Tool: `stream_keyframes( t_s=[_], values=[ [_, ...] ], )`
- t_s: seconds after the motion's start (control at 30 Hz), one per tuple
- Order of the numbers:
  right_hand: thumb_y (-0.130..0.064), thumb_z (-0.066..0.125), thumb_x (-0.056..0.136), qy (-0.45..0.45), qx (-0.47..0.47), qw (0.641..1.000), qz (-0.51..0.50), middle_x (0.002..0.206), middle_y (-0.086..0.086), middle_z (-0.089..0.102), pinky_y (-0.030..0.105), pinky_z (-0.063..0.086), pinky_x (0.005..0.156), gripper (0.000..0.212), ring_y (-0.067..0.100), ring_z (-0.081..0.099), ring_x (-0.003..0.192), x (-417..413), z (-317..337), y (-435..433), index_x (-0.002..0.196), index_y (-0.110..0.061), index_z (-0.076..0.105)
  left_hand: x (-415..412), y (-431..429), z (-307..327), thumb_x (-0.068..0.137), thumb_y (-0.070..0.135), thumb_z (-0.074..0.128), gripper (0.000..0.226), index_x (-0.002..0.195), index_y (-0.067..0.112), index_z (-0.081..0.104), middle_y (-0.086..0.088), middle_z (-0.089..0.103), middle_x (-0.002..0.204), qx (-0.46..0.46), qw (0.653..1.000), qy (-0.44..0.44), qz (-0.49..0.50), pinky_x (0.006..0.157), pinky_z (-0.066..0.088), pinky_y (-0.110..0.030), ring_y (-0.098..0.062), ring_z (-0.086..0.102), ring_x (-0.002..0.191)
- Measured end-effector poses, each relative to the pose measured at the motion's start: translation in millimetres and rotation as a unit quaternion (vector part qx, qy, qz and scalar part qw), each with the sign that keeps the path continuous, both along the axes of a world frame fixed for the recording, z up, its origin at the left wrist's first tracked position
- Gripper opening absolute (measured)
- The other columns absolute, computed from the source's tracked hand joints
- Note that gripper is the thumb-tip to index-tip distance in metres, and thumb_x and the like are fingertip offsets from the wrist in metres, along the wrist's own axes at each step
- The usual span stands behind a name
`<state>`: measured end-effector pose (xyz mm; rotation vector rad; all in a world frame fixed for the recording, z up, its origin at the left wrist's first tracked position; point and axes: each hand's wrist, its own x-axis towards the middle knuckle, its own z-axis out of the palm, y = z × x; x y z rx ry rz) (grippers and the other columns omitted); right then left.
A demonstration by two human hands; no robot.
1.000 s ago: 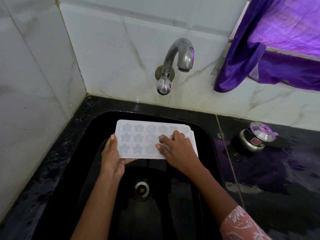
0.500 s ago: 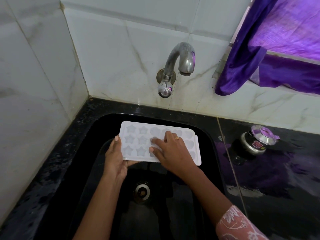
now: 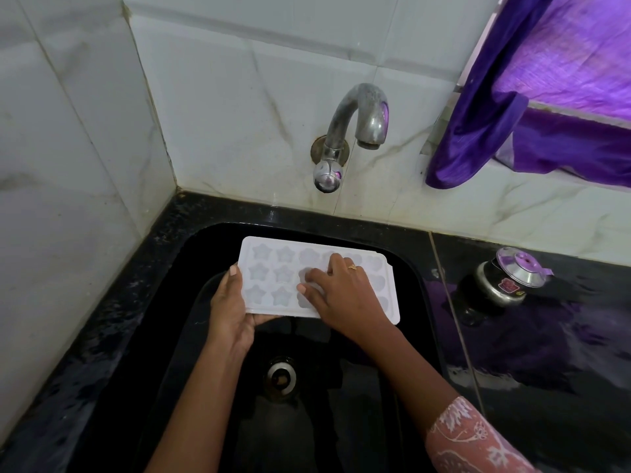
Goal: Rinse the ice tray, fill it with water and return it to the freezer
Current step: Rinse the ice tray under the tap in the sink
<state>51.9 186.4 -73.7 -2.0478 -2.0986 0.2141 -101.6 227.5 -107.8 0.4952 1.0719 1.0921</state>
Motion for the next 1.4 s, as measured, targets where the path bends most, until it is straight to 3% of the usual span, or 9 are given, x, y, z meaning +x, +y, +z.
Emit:
stream_keyframes(
  t_s=[0.13, 0.37, 0.5, 0.7, 0.87, 1.03, 1.2, 1.4],
  values=[
    [-0.055, 0.028, 0.088, 0.018, 0.006, 1.0, -0.005, 0.096, 0.003, 0.043, 0.032, 0.032, 0.083, 0.052, 0.022, 0.047, 0.096, -3.7, 0.2, 1.4, 0.116, -0.022, 0.059, 1.4, -1.7, 1.8, 0.098, 0.04, 0.037, 0.036, 0.121, 0.018, 0.054, -0.006, 0.067, 0.103, -0.003, 1.0, -0.002, 0.006, 0.055, 0.058, -0.041, -0.026, 0.066, 0.09],
    [-0.044, 0.04, 0.095, 0.017, -0.015, 1.0, 0.022, 0.093, 0.0, 0.035, 0.028, 0.027, 0.08, 0.038, 0.016, 0.038, 0.09, 2.4, 5.6, 0.8, 0.117, -0.02, 0.059, -0.1, -1.8, 1.5, 0.098, 0.04, 0.037, 0.039, 0.123, 0.016, 0.053, -0.01, 0.066, 0.108, -0.001, 1.0, -0.002, 0.006, 0.055, 0.058, -0.042, -0.028, 0.066, 0.091],
    [-0.043, 0.04, 0.095, 0.035, 0.028, 0.999, 0.021, 0.089, 0.0, 0.036, 0.028, 0.026, 0.077, 0.036, 0.013, 0.034, 0.085, 6.0, 14.6, 6.3, 0.113, -0.02, 0.06, 0.8, -2.9, 1.9, 0.098, 0.04, 0.037, 0.037, 0.122, 0.017, 0.054, -0.008, 0.067, 0.107, 0.002, 1.0, -0.005, 0.005, 0.054, 0.058, -0.04, -0.027, 0.066, 0.092],
    [-0.04, 0.042, 0.096, 0.005, -0.004, 0.998, 0.062, 0.103, 0.01, 0.048, 0.032, 0.03, 0.083, 0.038, 0.025, 0.045, 0.098, -11.3, 10.3, 7.5, 0.125, -0.02, 0.056, 5.4, -3.5, 2.4, 0.098, 0.038, 0.039, 0.034, 0.117, 0.017, 0.057, -0.008, 0.068, 0.102, -0.004, 1.0, -0.019, 0.008, 0.054, 0.058, -0.038, -0.024, 0.068, 0.086],
    [-0.042, 0.039, 0.096, -0.011, -0.024, 0.998, 0.065, 0.108, 0.009, 0.048, 0.029, 0.025, 0.082, 0.041, 0.024, 0.044, 0.102, -17.9, 10.6, 14.5, 0.127, -0.022, 0.054, 5.2, -3.5, 1.0, 0.097, 0.038, 0.04, 0.036, 0.118, 0.015, 0.058, -0.01, 0.068, 0.104, -0.002, 1.0, -0.022, 0.017, 0.056, 0.059, -0.04, -0.026, 0.067, 0.088],
    [-0.044, 0.04, 0.095, 0.002, -0.04, 0.997, 0.069, 0.112, 0.01, 0.048, 0.031, 0.03, 0.088, 0.041, 0.023, 0.043, 0.106, -21.2, 9.1, 15.2, 0.129, -0.023, 0.052, 3.7, -1.9, 0.0, 0.098, 0.037, 0.039, 0.027, 0.1, 0.022, 0.061, -0.007, 0.069, 0.096, -0.001, 1.0, -0.013, 0.027, 0.054, 0.058, -0.039, -0.024, 0.067, 0.081],
    [-0.043, 0.038, 0.096, -0.019, -0.023, 0.997, 0.07, 0.109, 0.009, 0.049, 0.028, 0.025, 0.081, 0.039, 0.022, 0.045, 0.101, -18.5, 9.2, 17.1, 0.124, -0.023, 0.056, 5.2, -2.5, -1.1, 0.098, 0.038, 0.039, 0.031, 0.112, 0.018, 0.059, -0.006, 0.069, 0.096, -0.001, 1.0, -0.007, 0.024, 0.052, 0.058, -0.037, -0.022, 0.067, 0.08],
    [-0.044, 0.038, 0.096, -0.007, -0.02, 0.998, 0.052, 0.114, 0.008, 0.048, 0.033, 0.032, 0.092, 0.041, 0.023, 0.045, 0.106, -21.5, 6.1, 15.5, 0.127, -0.023, 0.052, 5.4, -2.2, 1.4, 0.098, 0.037, 0.039, 0.034, 0.116, 0.016, 0.058, -0.009, 0.069, 0.101, 0.0, 1.0, -0.013, 0.023, 0.059, 0.059, -0.043, -0.026, 0.068, 0.086]
  ],
)
